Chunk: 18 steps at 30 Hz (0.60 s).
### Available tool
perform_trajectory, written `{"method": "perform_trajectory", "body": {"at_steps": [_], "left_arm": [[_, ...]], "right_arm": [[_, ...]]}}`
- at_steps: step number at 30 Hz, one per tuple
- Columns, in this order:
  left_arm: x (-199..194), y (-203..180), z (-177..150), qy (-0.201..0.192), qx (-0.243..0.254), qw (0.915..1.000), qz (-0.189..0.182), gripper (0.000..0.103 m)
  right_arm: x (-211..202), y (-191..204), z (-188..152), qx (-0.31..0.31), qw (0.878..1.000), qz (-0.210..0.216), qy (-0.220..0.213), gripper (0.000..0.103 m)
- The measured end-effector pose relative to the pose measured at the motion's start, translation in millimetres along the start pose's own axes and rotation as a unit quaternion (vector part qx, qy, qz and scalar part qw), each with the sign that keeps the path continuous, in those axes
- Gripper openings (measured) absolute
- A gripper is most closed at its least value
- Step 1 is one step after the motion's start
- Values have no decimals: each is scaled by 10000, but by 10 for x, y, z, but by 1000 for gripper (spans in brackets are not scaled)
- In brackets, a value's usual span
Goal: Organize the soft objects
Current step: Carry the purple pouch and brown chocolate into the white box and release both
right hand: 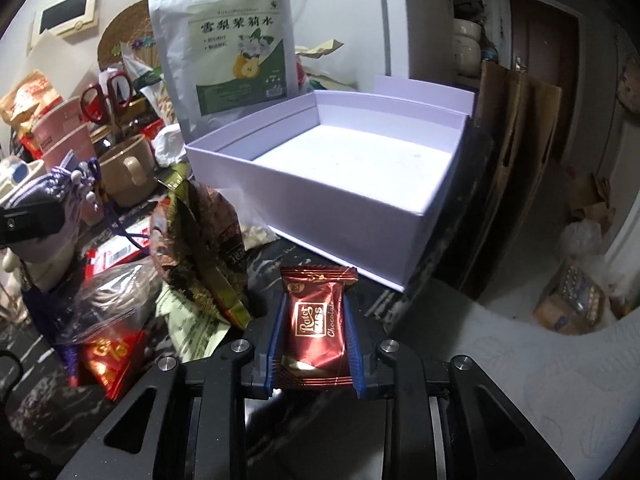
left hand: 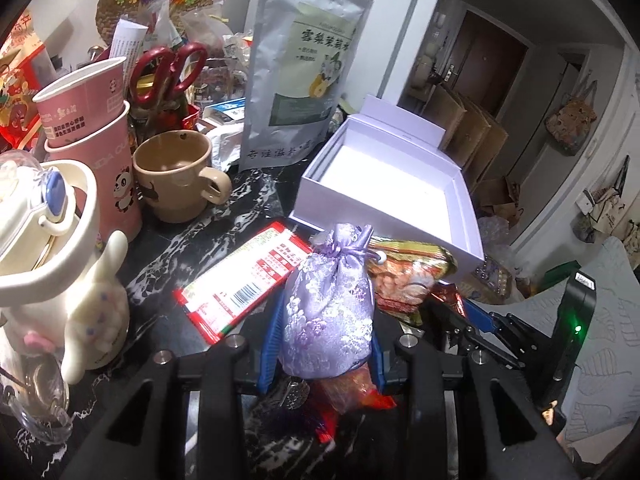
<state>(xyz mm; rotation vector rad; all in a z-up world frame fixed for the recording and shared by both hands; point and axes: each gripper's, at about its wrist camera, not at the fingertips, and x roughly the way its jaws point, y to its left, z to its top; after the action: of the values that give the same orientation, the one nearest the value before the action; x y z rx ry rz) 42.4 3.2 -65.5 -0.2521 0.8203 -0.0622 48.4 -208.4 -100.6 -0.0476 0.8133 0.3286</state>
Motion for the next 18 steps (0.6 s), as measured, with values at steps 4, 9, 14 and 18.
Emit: {"method": "perform_trajectory", "body": {"at_steps": [4, 9, 14, 18], "left_arm": [[-58, -96, -60, -35, 119, 9999, -120, 36], [-151, -239, -114, -121, 327, 9989, -323, 36], [-277, -397, -73, -325, 598, 9964, -513, 36], [-399, -538, 26, -554, 836, 9928, -660, 36]], "right_arm": [[-162, -53, -24, 112, 9999, 9, -17, 27], [-451, -139, -78, 259, 9996, -53, -91, 27], [-744, -217, -93, 398, 9990, -115, -157, 27], [-977, -238, -26, 452, 9984, -108, -320, 27]]}}
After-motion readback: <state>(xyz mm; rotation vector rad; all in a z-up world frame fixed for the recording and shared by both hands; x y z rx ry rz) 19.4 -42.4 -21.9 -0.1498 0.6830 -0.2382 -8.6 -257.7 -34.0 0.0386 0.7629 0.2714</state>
